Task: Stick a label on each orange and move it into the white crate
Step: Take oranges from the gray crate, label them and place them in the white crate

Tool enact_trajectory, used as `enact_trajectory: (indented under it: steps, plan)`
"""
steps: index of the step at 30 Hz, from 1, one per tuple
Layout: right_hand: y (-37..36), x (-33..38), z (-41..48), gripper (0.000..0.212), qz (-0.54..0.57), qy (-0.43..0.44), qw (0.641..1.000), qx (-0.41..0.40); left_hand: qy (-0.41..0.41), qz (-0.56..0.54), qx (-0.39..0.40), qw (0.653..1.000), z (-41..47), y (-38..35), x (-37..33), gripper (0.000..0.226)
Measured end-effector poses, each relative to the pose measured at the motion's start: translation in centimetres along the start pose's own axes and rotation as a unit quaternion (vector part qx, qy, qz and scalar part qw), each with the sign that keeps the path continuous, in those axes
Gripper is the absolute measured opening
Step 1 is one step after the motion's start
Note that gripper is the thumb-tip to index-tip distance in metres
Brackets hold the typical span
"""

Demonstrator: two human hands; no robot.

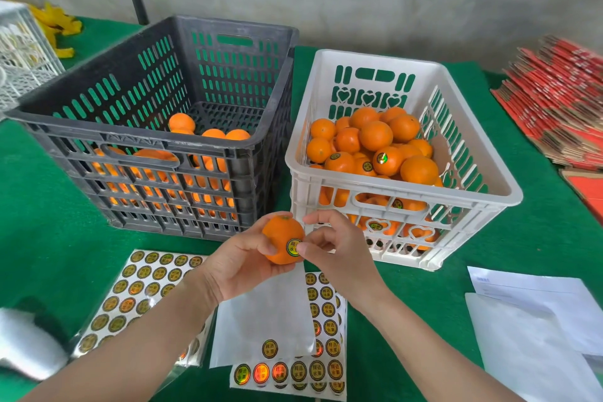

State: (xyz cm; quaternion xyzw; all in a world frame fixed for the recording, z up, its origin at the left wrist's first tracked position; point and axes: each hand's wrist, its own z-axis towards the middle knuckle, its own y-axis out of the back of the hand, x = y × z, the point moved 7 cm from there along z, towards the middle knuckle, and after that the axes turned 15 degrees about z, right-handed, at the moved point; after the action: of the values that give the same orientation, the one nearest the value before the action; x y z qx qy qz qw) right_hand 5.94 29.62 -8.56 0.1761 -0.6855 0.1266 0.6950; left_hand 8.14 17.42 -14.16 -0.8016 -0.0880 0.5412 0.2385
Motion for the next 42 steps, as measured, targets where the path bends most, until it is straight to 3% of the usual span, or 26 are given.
enact_trajectory:
  steps: [15,19,24,26,29,34,35,38,39,40,42]
  plan:
    - [0.0,1.6,-0.3,0.030,-0.132,0.065,0.989,-0.032,0.009,0.047,0.011,0.999,-0.6,-1.1,-1.3,0.064]
    - [0.9,2.4,0.2,0.041,-0.156,0.078,0.984,-0.043,0.008,0.060,0.029,0.998,-0.8,-1.6,-2.6,0.067]
    - [-0.1,4.9,-0.7,0.059,-0.143,0.194,0.970,0.020,-0.039,0.130,0.111,0.985,-1.2,-5.1,-5.7,0.056]
    - [0.2,5.7,-0.6,0.066,-0.151,0.226,0.962,-0.004,-0.064,0.149,0.124,0.979,-1.1,-6.3,-7.0,0.047]
    - [2.0,7.4,0.3,0.065,-0.124,0.262,0.955,-0.058,-0.093,0.201,0.072,0.972,0.2,-6.5,-9.1,0.058]
    - [7.0,10.8,5.6,0.065,-0.068,0.267,0.956,-0.103,-0.222,0.346,-0.100,0.906,5.1,-7.2,-14.4,0.028]
    - [8.3,11.0,7.5,0.066,-0.099,0.245,0.958,-0.115,-0.234,0.414,-0.149,0.867,6.5,-7.3,-15.1,0.021]
    - [13.1,10.1,14.2,0.065,-0.256,0.123,0.946,-0.156,-0.179,0.723,-0.221,0.630,10.3,-7.5,-14.9,0.022]
    - [14.9,9.2,16.2,0.064,-0.295,0.067,0.939,-0.165,-0.153,0.769,-0.210,0.584,11.0,-7.5,-14.4,0.024]
    - [16.5,8.2,17.7,0.061,-0.329,0.016,0.929,-0.170,-0.135,0.789,-0.199,0.565,11.5,-7.4,-14.0,0.027]
    - [18.8,5.9,19.6,0.052,-0.385,-0.057,0.904,-0.175,-0.130,0.791,-0.191,0.566,11.7,-7.3,-13.7,0.030]
